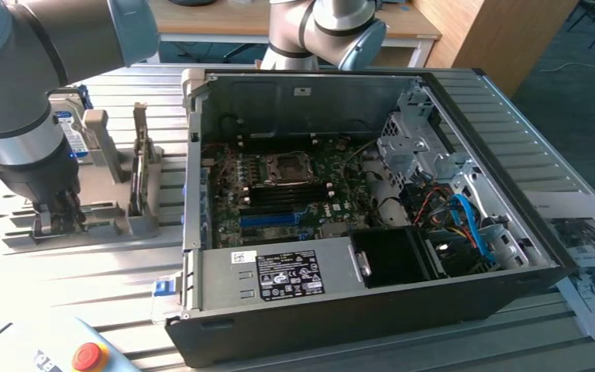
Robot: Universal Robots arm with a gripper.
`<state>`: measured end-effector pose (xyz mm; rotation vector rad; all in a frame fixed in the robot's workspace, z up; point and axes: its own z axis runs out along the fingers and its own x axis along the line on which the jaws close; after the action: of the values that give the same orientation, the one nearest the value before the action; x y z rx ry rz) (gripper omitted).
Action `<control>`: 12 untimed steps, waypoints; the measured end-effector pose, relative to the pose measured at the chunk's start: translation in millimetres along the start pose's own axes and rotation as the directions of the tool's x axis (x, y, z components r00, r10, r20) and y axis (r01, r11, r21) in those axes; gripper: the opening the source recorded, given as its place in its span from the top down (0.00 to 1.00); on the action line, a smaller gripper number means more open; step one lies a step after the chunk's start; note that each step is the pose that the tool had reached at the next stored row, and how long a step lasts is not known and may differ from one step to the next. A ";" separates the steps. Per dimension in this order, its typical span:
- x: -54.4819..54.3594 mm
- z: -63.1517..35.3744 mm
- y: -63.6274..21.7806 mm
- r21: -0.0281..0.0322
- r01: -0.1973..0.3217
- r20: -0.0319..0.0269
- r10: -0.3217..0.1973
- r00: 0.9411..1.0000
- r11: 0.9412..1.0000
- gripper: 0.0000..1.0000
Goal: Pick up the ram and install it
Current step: 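Pick up the ram and move it above insertion slot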
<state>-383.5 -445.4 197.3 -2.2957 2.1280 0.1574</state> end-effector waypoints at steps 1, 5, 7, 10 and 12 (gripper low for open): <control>0.3 0.0 0.0 0.000 0.000 0.000 0.000 1.000 1.000 0.77; 1.0 -0.1 0.1 0.000 0.000 0.000 0.000 1.000 1.000 0.77; 1.1 -0.1 0.1 0.000 0.000 0.000 0.000 1.000 1.000 0.77; 1.1 -0.1 0.0 0.000 0.000 0.000 0.000 1.000 1.000 0.77; 1.1 -0.1 0.0 0.000 0.000 0.000 0.000 1.000 1.000 0.77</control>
<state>-383.4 -446.5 197.3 -2.2958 2.1280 0.1574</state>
